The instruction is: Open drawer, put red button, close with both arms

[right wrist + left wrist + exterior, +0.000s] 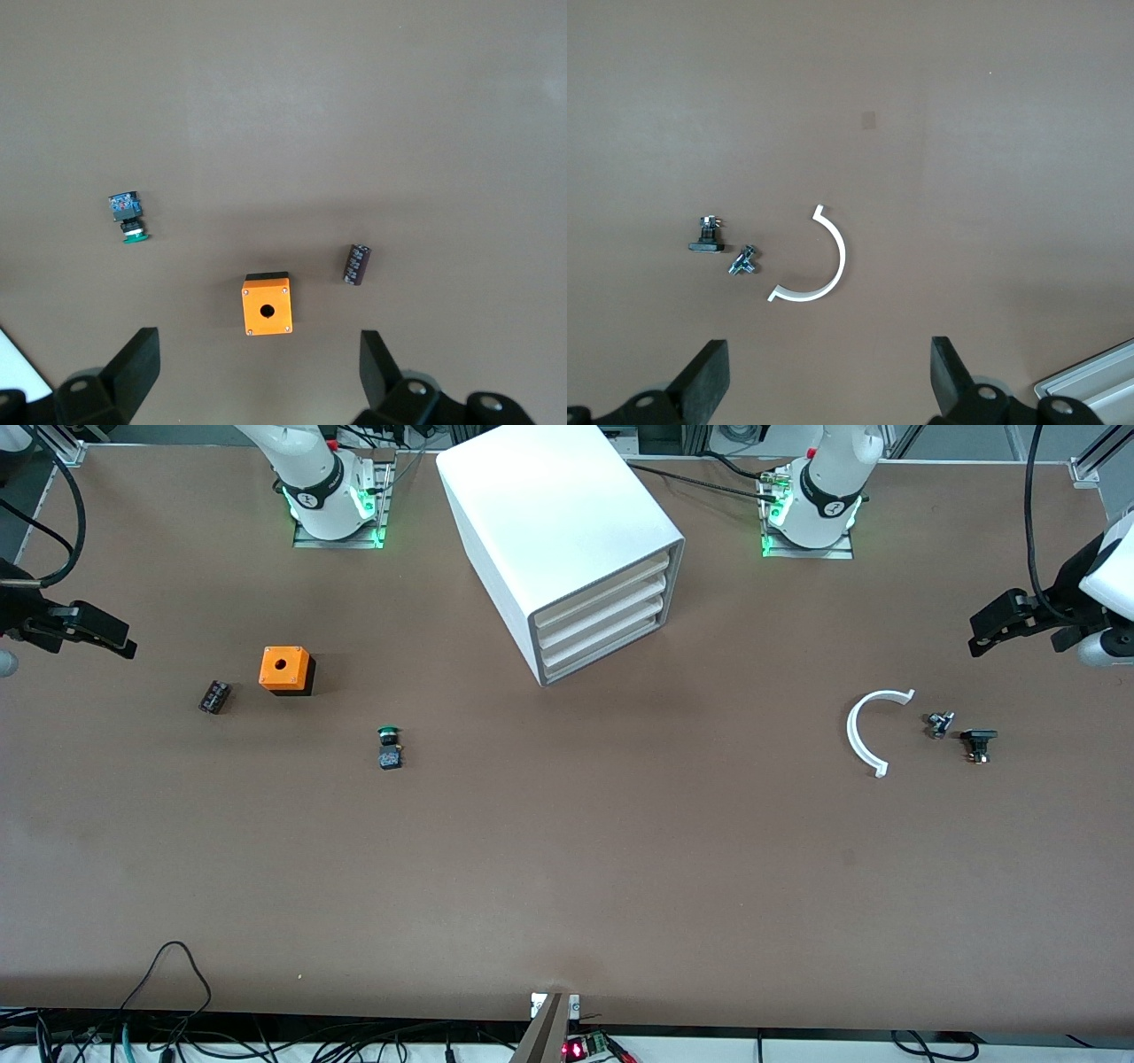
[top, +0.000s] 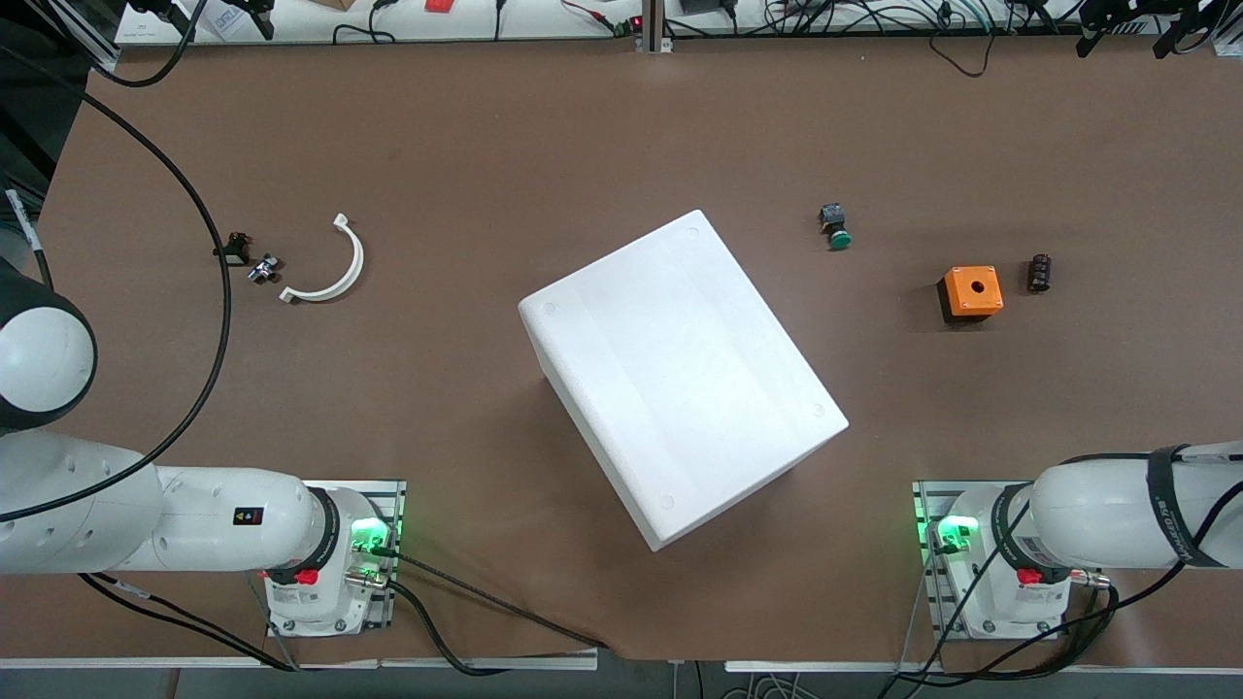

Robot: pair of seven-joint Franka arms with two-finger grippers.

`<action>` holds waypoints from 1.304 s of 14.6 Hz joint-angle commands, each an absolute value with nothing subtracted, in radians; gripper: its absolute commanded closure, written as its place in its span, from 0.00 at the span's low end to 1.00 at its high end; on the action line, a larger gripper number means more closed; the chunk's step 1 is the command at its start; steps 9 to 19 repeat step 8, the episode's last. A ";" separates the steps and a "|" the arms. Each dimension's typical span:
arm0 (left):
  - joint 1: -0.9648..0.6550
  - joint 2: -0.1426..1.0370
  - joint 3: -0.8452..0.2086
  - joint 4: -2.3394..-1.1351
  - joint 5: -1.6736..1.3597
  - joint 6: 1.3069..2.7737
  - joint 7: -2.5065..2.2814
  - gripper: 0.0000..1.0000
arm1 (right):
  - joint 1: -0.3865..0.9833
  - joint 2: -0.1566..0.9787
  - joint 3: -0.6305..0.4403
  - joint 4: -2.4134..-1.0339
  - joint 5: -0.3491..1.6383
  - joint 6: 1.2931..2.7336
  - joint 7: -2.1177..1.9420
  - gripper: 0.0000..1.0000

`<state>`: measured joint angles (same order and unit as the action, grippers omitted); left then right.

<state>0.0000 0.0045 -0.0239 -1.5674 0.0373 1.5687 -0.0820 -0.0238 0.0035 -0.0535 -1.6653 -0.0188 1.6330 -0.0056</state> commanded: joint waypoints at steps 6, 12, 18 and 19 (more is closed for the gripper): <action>0.011 0.020 -0.029 -1.548 0.035 1.549 -0.052 0.00 | -0.032 0.014 -0.049 -1.624 -0.002 1.624 -0.021 0.00; 0.011 0.020 -0.029 -1.546 0.037 1.552 -0.051 0.00 | -0.031 0.014 -0.048 -1.624 -0.005 1.624 -0.023 0.00; 0.011 0.020 -0.029 -1.546 0.037 1.552 -0.051 0.00 | -0.031 0.014 -0.048 -1.624 -0.005 1.624 -0.023 0.00; 0.011 0.020 -0.029 -1.546 0.037 1.552 -0.051 0.00 | -0.031 0.014 -0.048 -1.624 -0.005 1.624 -0.023 0.00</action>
